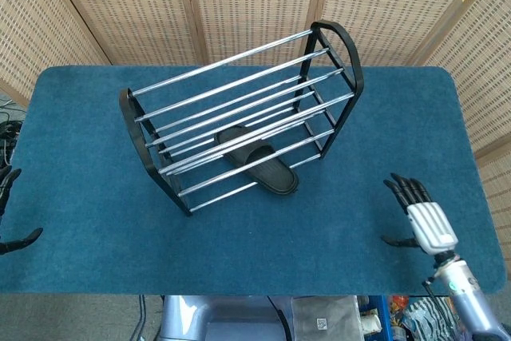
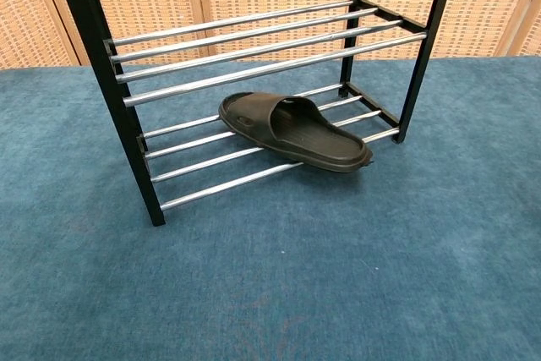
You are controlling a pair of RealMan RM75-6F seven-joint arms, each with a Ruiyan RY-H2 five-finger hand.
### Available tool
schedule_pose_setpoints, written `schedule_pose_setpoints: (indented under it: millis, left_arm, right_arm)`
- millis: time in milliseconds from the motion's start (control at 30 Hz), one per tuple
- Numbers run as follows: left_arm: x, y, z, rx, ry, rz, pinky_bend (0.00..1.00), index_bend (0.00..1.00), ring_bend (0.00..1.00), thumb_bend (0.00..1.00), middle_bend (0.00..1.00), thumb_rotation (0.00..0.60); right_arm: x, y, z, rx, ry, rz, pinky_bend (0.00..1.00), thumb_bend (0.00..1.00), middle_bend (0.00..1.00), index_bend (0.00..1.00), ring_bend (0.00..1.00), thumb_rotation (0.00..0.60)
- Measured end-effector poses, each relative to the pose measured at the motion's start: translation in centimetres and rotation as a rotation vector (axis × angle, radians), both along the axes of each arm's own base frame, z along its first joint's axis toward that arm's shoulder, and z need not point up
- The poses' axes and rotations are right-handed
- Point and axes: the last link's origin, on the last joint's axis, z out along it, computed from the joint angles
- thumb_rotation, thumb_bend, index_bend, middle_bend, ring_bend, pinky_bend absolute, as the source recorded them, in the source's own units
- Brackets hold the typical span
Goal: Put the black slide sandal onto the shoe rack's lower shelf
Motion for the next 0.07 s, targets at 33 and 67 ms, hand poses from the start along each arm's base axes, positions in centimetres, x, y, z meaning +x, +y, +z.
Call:
schedule_pose_setpoints:
  millis: [33, 67]
  left_arm:
    - [0.02, -0.04, -0.03, 0.000, 0.001, -0.001, 0.00, 0.00, 0.00, 0.21, 0.00, 0.600]
    - [0.04, -0.07, -0.06, 0.000, 0.002, -0.002, 0.00, 0.00, 0.00, 0.21, 0.00, 0.600]
  right_arm:
    - [-0.23, 0.51, 0.40, -0.005, 0.002, -0.009, 0.00, 0.00, 0.00, 0.00, 0.00, 0.600]
    - [-0.31, 0.83, 0.73, -0.010, 0.003, -0.016, 0.00, 0.00, 0.00, 0.00, 0.00, 0.600]
